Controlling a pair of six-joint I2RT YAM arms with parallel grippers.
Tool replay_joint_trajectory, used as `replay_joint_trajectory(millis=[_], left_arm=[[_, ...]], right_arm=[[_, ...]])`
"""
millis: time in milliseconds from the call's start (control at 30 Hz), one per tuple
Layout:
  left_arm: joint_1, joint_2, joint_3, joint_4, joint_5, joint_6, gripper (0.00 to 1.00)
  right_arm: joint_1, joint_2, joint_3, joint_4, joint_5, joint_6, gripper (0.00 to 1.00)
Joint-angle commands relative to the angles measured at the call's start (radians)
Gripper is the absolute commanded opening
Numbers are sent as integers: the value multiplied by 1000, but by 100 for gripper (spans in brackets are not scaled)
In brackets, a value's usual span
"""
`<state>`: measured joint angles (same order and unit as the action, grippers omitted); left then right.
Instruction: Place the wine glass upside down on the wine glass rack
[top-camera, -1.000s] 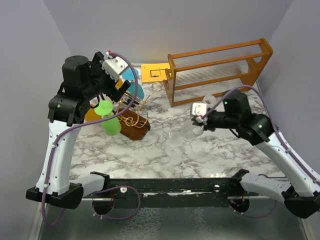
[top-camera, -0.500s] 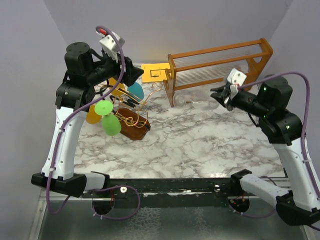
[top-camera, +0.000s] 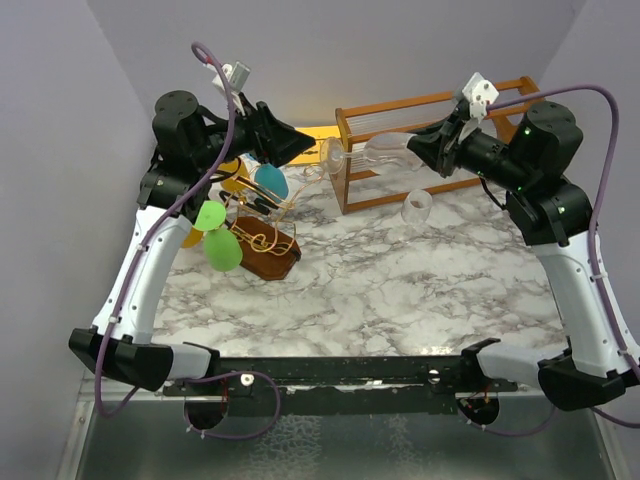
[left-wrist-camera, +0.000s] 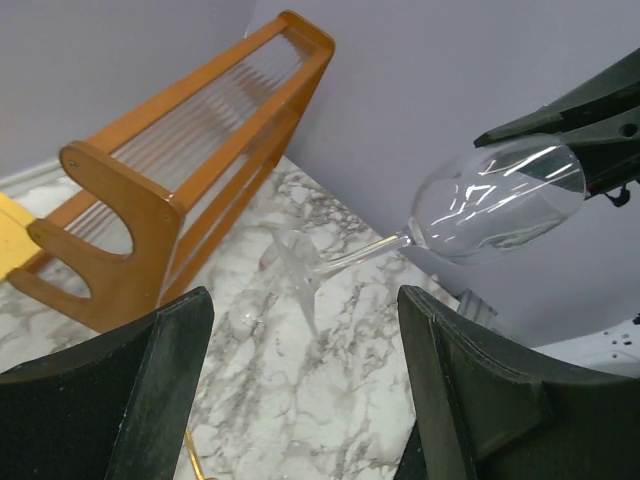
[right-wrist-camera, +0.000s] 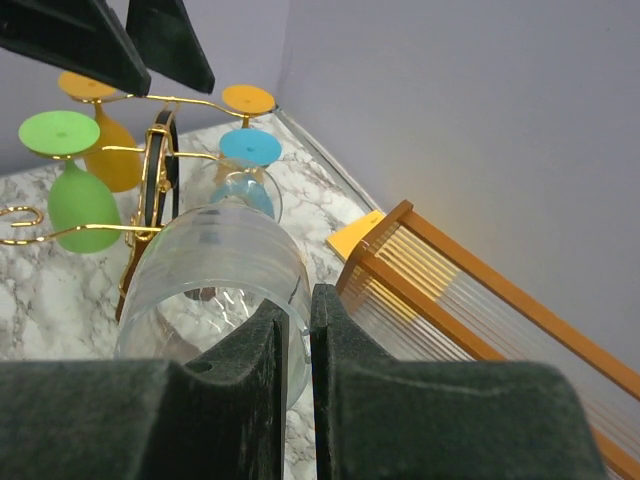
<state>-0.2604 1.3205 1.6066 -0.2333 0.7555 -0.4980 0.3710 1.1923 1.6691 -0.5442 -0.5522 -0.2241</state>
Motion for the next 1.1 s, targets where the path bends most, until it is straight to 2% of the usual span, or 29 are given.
replay_joint_trajectory(millis=[0,367,767,967,1067], left_arm=[[-18,5,-43,113,48,-145,77],[-78,31,-106,93,21,-121,64],[-94,40,-127,131,30,-127,25],[-95,38,-116,122,21,-100,15],[-96,43,-105,108,19,-74,2]], right_arm=[[-4,18,46,108,-37,105,1],[-4,53,73,130,-34,164,1],[-5,45,28,150,-17,170,1],[-5,41,7,158,-37,170,1],[-4,40,-2,155,-68,162,1]])
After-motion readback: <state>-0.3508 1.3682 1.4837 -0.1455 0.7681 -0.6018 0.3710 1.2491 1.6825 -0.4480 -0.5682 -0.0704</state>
